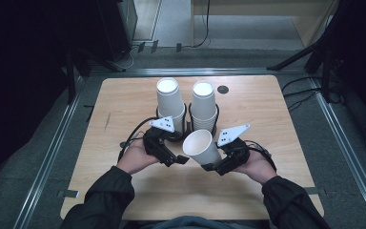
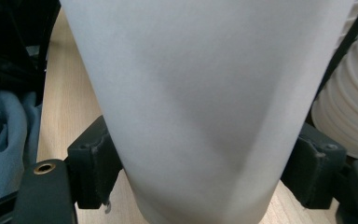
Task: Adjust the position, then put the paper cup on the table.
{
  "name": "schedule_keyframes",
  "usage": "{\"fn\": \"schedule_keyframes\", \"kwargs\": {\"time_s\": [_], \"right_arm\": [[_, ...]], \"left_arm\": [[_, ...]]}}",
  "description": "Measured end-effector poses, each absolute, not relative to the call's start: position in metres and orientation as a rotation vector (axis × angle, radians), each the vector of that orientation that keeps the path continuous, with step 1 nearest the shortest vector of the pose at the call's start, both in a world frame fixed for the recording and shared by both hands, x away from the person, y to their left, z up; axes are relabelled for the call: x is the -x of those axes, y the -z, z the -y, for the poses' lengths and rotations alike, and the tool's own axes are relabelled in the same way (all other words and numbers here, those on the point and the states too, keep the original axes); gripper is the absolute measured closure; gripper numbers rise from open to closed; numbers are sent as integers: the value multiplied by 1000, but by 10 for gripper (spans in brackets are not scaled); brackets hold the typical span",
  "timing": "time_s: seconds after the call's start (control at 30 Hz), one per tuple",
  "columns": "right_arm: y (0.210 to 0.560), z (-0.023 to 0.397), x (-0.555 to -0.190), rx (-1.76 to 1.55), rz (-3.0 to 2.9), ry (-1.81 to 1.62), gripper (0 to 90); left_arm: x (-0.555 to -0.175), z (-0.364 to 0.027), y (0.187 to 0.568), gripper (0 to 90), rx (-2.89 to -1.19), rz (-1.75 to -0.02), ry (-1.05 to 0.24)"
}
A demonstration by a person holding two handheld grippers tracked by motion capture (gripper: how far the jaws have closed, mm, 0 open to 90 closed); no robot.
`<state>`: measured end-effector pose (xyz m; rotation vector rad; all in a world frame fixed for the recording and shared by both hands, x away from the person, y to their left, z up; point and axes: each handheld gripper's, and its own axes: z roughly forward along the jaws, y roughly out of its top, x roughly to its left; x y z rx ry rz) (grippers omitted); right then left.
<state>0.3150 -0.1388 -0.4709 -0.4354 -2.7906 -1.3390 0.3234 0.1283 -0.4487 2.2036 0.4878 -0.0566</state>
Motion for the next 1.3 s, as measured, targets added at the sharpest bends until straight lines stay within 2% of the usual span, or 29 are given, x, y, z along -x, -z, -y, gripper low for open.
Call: {"fn": "schedule_keyframes", "kwargs": {"time_s": [0.3,0.5,1.27,1.3], "right_arm": [[472,142,-318,453,2777,1377,229],[473,144,-319,466,2770,1380,229],[478,128,-316,415,2749,1377,230],[478,127,-316,414,2744,1370,229]], "left_arm": [[-320,-125,449,0,-2206,-547,28],[-323,-121,448,0,-2148,-542,80],[-317,-92,446,1,-2093,-508,75],[-316,-92,446,35,-2088,-502,68]]}}
